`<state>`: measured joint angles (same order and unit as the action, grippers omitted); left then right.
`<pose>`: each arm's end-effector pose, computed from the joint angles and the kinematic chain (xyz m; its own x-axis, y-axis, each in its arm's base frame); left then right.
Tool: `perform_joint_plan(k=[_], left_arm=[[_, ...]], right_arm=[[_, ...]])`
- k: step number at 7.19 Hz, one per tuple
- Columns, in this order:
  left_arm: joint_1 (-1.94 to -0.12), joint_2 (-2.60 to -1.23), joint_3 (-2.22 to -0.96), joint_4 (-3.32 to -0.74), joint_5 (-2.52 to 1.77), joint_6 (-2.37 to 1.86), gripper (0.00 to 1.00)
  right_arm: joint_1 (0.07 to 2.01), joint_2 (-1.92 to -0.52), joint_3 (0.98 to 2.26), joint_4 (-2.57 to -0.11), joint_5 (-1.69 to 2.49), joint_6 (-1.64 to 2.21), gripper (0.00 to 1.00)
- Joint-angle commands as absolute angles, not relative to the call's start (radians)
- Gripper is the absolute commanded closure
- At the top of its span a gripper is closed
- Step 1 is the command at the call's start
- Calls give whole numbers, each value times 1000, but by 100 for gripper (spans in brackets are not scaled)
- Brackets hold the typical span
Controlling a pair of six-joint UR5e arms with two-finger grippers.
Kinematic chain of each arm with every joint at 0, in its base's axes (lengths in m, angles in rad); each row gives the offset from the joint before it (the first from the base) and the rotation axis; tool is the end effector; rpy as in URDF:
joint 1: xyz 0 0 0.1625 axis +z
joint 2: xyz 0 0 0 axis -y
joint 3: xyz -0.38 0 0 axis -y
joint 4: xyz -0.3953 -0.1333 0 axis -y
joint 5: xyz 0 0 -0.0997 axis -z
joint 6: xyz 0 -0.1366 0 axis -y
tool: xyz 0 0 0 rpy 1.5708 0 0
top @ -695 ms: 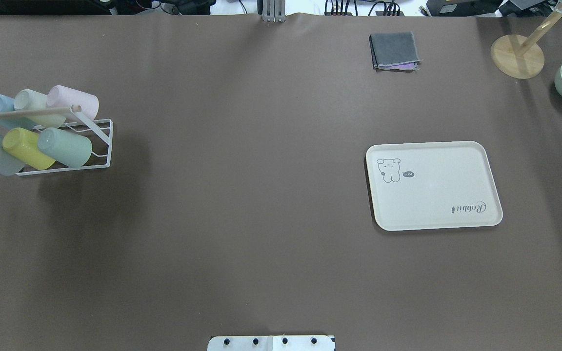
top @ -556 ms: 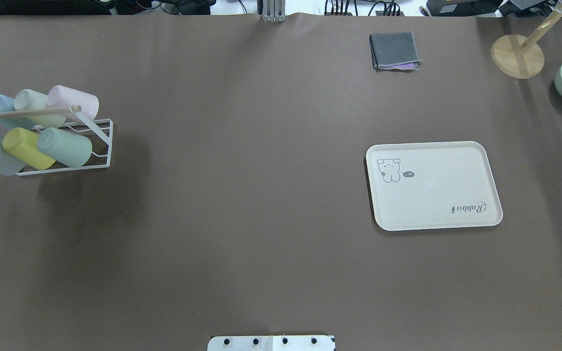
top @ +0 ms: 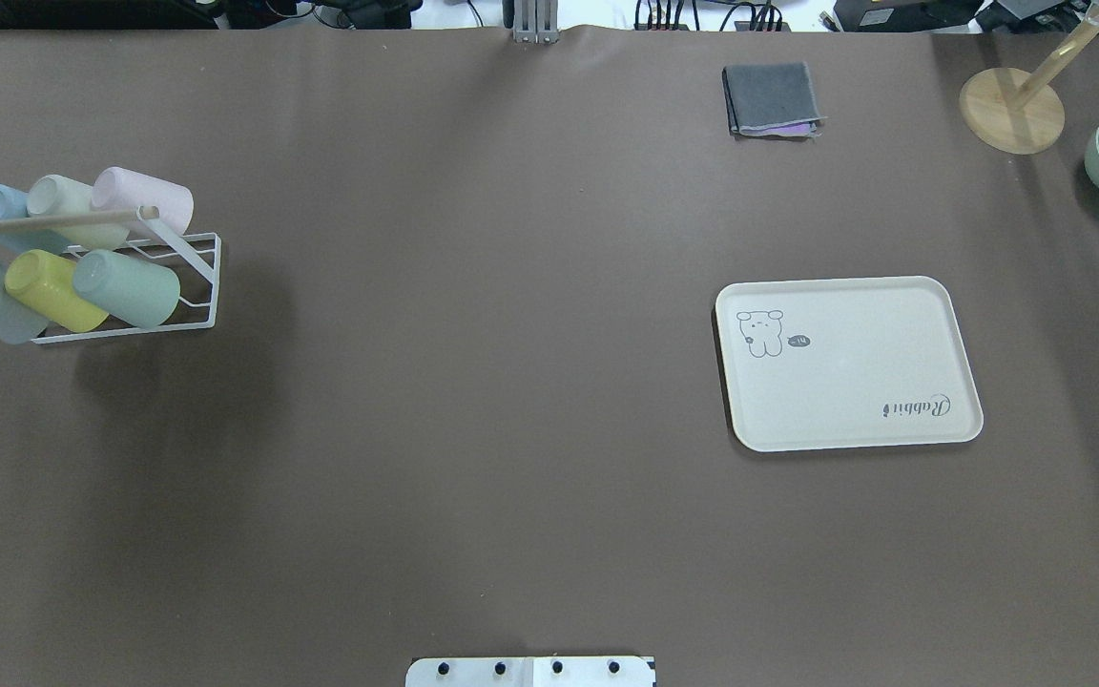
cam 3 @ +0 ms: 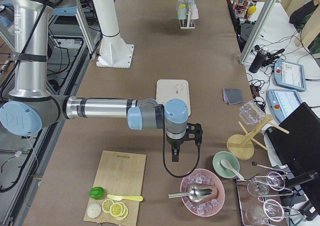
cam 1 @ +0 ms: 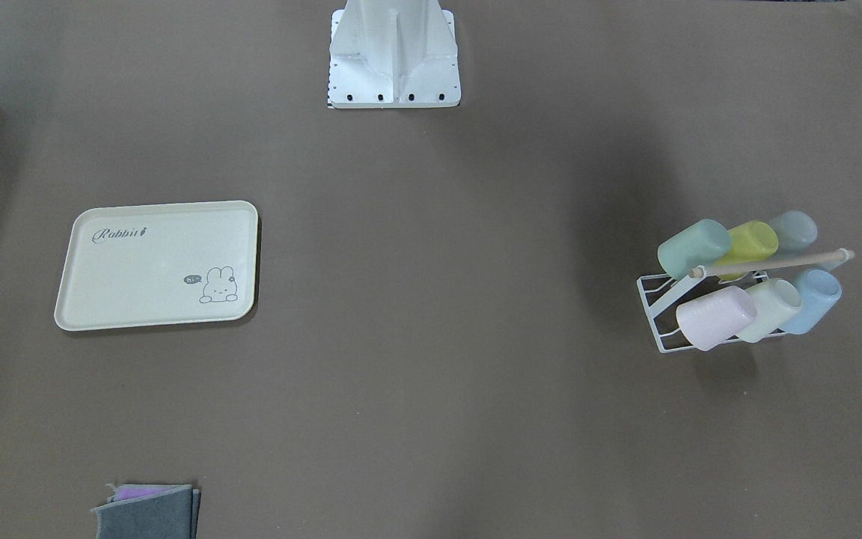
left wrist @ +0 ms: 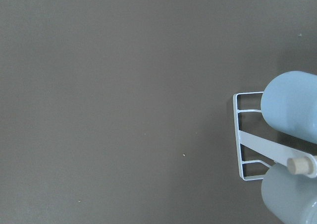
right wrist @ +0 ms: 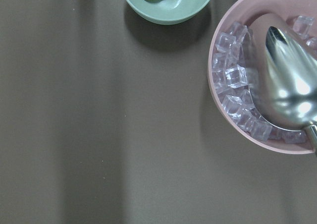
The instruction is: Pick up and place green cup on tray
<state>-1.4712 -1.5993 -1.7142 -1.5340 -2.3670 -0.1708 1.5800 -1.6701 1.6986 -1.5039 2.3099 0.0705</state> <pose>0.0154 -0.5130 0.5560 0.6931 -0.0047 -0.7208 0.0196 0.9997 0.0124 0.0456 -0.4659 0.6204 0.7371 0.0129 0.6756 -0.0612 0.9970 0.0478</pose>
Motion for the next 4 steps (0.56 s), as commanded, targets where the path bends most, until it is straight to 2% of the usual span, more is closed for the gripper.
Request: perform_joint_plan(k=[1,4], left_arm=[[-1470,-1583,-1736,-1552,-2375,-172,2],[-1468,-1583,-1732,-1551,-2364,-164,2]], right_arm=[[1580,-1669,1701,-1503,2312,71,0],[1580,-1654,1701,-1505,2310,71,0]])
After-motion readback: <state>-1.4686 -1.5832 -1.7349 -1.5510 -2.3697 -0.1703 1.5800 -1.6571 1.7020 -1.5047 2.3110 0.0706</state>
